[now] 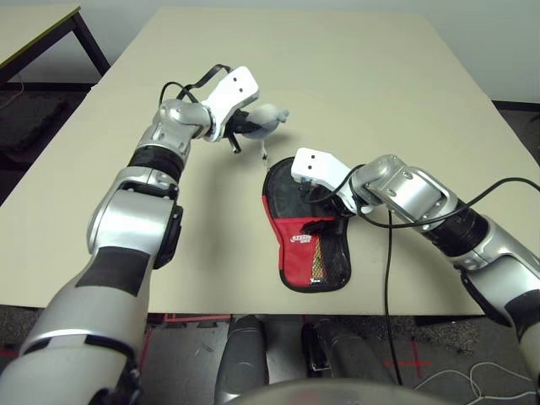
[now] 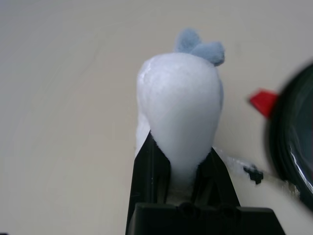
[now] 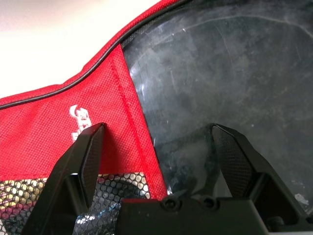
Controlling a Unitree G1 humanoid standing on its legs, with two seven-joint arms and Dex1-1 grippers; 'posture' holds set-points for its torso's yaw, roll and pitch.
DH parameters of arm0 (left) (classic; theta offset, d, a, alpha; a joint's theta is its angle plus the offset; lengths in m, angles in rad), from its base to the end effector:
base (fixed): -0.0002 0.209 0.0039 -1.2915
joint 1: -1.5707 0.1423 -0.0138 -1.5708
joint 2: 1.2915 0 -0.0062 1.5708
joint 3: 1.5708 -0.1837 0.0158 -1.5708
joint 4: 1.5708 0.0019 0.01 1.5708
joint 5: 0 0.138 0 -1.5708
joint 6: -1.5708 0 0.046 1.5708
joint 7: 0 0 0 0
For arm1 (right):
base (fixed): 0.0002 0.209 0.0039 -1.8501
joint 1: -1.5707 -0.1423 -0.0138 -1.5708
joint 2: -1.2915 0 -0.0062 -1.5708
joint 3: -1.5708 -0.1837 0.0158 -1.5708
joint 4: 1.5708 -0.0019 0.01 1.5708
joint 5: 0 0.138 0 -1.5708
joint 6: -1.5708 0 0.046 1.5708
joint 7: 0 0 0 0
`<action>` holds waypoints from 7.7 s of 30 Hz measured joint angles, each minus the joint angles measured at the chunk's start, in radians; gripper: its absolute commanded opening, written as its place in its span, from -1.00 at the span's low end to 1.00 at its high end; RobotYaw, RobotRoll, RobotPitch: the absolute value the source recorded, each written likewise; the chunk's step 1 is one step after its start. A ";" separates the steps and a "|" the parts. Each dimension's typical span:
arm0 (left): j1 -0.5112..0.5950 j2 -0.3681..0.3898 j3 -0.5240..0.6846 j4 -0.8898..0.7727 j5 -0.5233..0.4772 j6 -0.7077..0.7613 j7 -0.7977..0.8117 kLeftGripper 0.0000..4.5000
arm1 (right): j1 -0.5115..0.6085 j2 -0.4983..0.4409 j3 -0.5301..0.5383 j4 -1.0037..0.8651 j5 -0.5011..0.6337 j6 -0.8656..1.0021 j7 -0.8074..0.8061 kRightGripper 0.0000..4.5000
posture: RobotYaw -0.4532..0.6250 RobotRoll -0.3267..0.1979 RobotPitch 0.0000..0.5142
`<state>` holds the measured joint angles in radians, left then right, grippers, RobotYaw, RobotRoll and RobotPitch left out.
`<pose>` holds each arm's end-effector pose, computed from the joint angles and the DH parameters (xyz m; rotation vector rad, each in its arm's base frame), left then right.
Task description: Store the ping-pong paddle in its case and zip it.
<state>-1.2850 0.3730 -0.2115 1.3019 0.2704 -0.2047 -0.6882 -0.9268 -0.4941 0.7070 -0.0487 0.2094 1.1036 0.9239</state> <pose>0.3796 0.1744 0.2113 0.8067 0.1078 -0.6979 0.2891 -0.0905 0.1814 -0.6673 0.7225 1.1981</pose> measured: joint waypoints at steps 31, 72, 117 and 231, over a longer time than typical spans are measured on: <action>0.035 -0.313 0.017 0.044 0.055 -0.046 0.048 -0.85 | -0.007 0.086 -0.071 0.020 -0.023 0.024 -0.016 1.00 | -0.09 0.25 -0.32; 0.115 -0.055 0.163 -0.173 -0.230 0.194 -0.496 0.99 | -0.357 0.040 -0.541 0.770 -0.076 -0.253 -0.346 1.00 | -0.05 0.25 -0.72; 0.600 -0.055 -0.084 -1.039 -0.275 0.616 -0.368 1.00 | -0.460 0.291 -0.503 1.366 -0.451 -0.797 -0.442 -0.21 | 0.27 0.25 -0.18; 0.151 -0.369 -0.127 -0.161 -0.103 0.280 -0.330 1.00 | 0.729 -0.522 -0.777 -0.914 0.171 0.484 -0.072 -0.92 | -0.39 0.25 -0.24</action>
<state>-1.1344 0.0042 -0.3389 1.1408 0.1674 0.0752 -1.0181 -0.1973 -1.0157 -0.0696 -0.9625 0.3804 1.5879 0.8517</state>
